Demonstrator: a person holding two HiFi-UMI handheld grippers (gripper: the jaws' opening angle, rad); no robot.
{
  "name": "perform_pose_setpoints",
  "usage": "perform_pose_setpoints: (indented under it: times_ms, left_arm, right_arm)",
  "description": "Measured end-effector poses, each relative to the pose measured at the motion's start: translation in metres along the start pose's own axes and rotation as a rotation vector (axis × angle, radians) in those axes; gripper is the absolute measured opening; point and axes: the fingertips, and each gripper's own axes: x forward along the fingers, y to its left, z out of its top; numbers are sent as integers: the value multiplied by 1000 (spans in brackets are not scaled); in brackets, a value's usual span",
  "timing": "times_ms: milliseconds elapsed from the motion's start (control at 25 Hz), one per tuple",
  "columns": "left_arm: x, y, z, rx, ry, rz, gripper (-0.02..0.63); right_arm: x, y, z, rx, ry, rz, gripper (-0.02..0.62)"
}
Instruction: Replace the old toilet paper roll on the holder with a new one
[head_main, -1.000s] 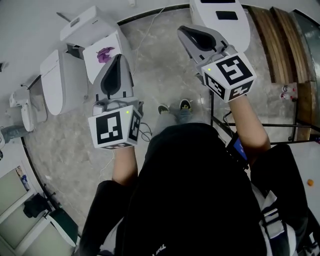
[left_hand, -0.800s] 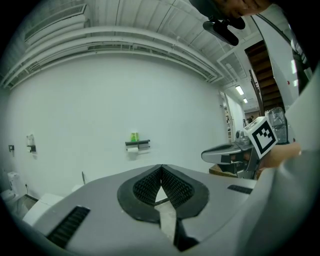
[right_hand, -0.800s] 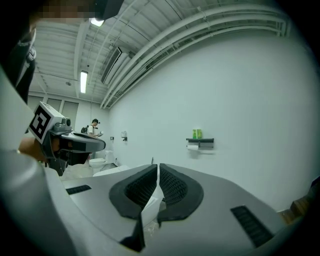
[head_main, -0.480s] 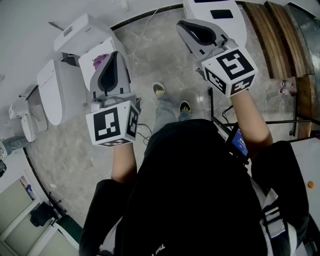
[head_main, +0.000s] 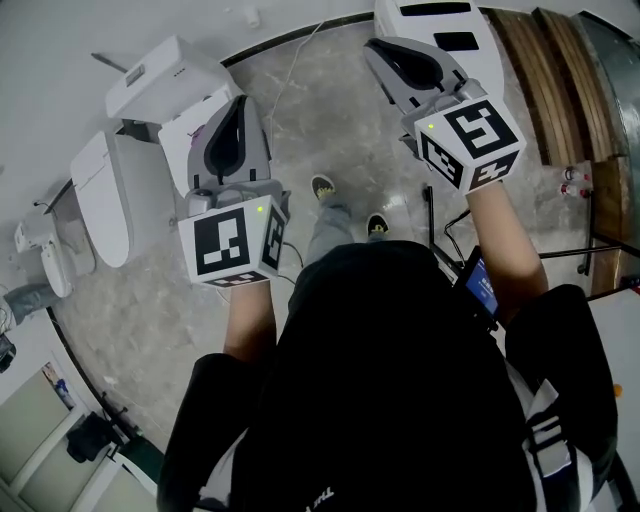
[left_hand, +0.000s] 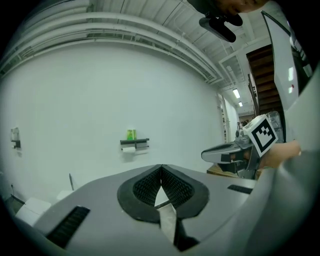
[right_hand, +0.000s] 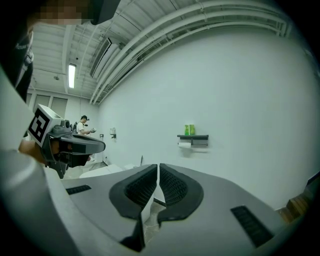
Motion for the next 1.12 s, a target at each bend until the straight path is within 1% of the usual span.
perform_pose_setpoints:
  times_ms: [360,600,880,1120]
  left_arm:
    - [45,61,0,-17,-6,-27,23]
    - [67,104,2,-29,-18,-52,23]
    - [77,144,5,-45,-38,-94,23]
    - [83,165,9,-43,-57,-96,23]
  right_arm:
    - [74,-5,14,-19,18,-8,28]
    - [118,2,23,-39,29,-17,28]
    - [161,19,36,-81,35,-31,28]
    - [181,27,45,-98,26,-33,28]
